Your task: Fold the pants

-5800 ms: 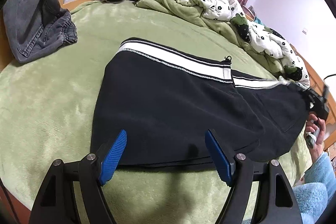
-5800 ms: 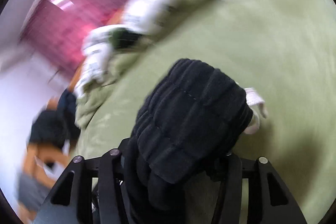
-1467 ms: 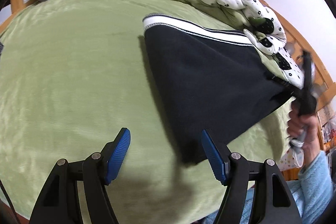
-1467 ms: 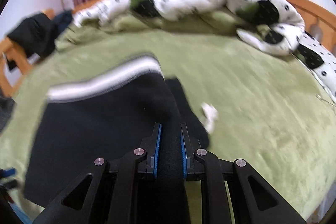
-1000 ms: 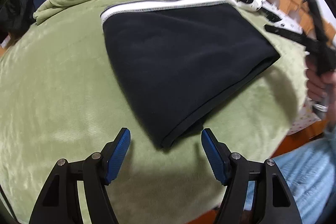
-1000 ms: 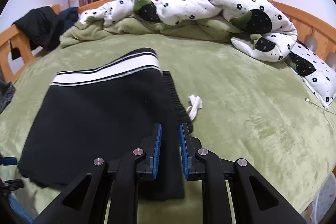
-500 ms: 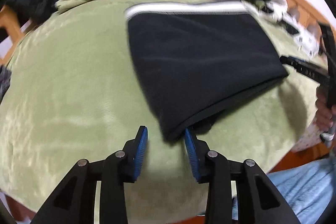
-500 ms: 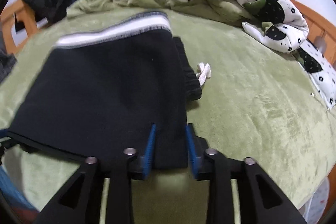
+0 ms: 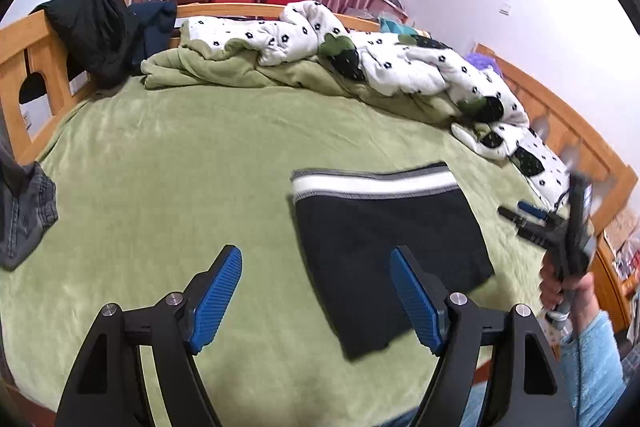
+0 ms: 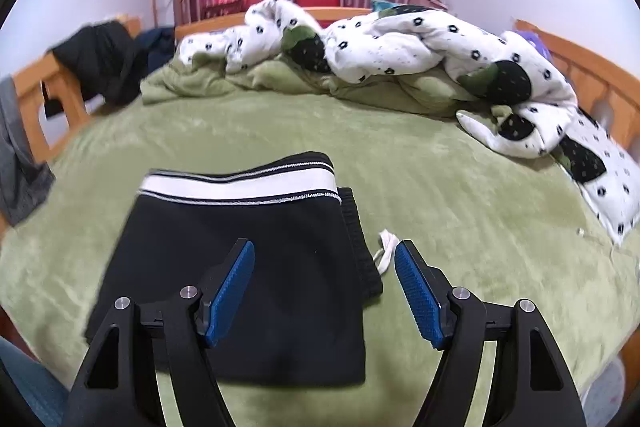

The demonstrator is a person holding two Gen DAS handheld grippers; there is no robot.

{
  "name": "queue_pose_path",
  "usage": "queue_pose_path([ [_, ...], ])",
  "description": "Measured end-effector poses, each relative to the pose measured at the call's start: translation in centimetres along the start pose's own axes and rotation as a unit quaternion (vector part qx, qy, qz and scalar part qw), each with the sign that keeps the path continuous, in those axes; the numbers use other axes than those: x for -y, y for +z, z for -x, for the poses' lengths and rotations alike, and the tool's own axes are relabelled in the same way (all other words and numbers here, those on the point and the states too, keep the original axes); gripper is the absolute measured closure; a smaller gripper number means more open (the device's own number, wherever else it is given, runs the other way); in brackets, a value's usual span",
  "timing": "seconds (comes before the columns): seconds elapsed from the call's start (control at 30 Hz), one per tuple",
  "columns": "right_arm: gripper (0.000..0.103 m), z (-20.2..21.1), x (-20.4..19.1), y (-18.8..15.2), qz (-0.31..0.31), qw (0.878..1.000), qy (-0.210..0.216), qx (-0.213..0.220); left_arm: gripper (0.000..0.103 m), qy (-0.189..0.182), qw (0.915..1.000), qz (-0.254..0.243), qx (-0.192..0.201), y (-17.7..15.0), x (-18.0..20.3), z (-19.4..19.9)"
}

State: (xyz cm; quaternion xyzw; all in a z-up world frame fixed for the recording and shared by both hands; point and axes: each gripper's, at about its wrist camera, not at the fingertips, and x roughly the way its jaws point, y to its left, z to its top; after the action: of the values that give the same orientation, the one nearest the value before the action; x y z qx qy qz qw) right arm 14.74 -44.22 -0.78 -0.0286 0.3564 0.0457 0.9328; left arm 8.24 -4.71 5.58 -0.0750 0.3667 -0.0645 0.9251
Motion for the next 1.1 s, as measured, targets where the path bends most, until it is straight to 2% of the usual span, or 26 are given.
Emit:
queue_pose_path([
  [0.1,0.045,-4.6,0.5,-0.6,-0.025,0.999,0.017,-0.028,0.028,0.003,0.9999,0.007,-0.007,0.4,-1.4,-2.1],
  [0.23,0.048,-10.5,2.4,-2.0,-0.076,0.995,0.009,-0.061,0.028,0.001,0.9996,0.018,-0.023,-0.2,-3.4,-5.9],
  [0.3,0.051,-11.5,3.2,-2.2,-0.095,0.994,0.035,-0.051,0.028,-0.005,0.9989,0.031,-0.036,-0.5,-4.2,-7.7],
  [0.33,0.074,-11.7,3.2,-2.0,-0.096,0.993,0.053,-0.045,0.028,-0.01,0.9982,0.039,-0.044,-0.8,-4.5,-9.0],
  [0.37,0.087,-11.8,3.1,-1.6,-0.092,0.991,0.079,-0.052,0.028,-0.013,0.9976,0.044,-0.052,-1.0,-4.6,-10.0],
  [0.4,0.093,-11.6,3.2,-1.1,-0.09,0.991,0.081,-0.048,0.028,-0.017,0.9968,0.049,-0.061,-1.3,-4.7,-11.3],
  [0.5,0.094,-8.9,5.1,0.3,-0.123,0.985,0.118,0.004,0.028,-0.042,0.9952,0.056,-0.068,-2.5,-4.3,-13.5],
  [0.57,0.094,-9.8,5.5,0.1,-0.101,0.992,0.075,-0.017,0.028,-0.059,0.9942,0.058,-0.069,-2.9,-3.9,-14.8],
  [0.63,0.088,-12.5,5.6,-1.2,-0.094,0.991,0.064,-0.063,0.028,-0.079,0.9915,0.07,-0.076,-3.2,-3.4,-16.5],
  [0.67,0.085,-12.9,6.1,-2.0,-0.103,0.99,0.068,-0.06,0.028,-0.091,0.9891,0.078,-0.085,-3.4,-3.1,-17.6],
  [0.7,0.078,-12.5,6.7,-2.0,-0.112,0.99,0.076,-0.049,0.028,-0.102,0.9868,0.084,-0.093,-3.5,-2.8,-18.3],
  [0.73,0.062,-12.0,7.5,-1.8,-0.124,0.987,0.092,-0.05,0.028,-0.119,0.9834,0.091,-0.103,-3.5,-2.4,-19.3],
  [0.83,0.045,-11.6,9.0,-1.1,-0.15,0.979,0.127,-0.046,0.028,-0.141,0.9783,0.096,-0.118,-3.6,-1.7,-21.6],
  [0.9,0.042,-13.3,8.4,-0.7,-0.134,0.977,0.145,-0.082,0.028,-0.142,0.976,0.098,-0.133,-3.8,-1.3,-23.6],
  [0.97,0.042,-15.5,7.3,-1.1,-0.115,0.973,0.158,-0.124,0.028,-0.163,0.9678,0.115,-0.154,-4.6,-1.3,-25.8],
  [1.0,0.038,-16.1,7.1,-1.3,-0.115,0.971,0.17,-0.126,0.029,-0.175,0.9634,0.128,-0.158,-5.0,-1.5,-26.5],
  [1.03,0.032,-16.8,6.9,-1.4,-0.118,0.969,0.174,-0.13,0.03,-0.184,0.9625,0.138,-0.144,-5.1,-1.6,-26.6],
  [1.07,0.031,-17.7,6.8,-1.4,-0.122,0.964,0.186,-0.145,0.031,-0.191,0.9619,0.137,-0.14,-5.0,-1.5,-26.7],
  [1.1,0.031,-18.3,6.8,-1.3,-0.129,0.959,0.199,-0.153,0.045,-0.201,0.9595,0.134,-0.145,-4.8,-1.2,-27.0],
])
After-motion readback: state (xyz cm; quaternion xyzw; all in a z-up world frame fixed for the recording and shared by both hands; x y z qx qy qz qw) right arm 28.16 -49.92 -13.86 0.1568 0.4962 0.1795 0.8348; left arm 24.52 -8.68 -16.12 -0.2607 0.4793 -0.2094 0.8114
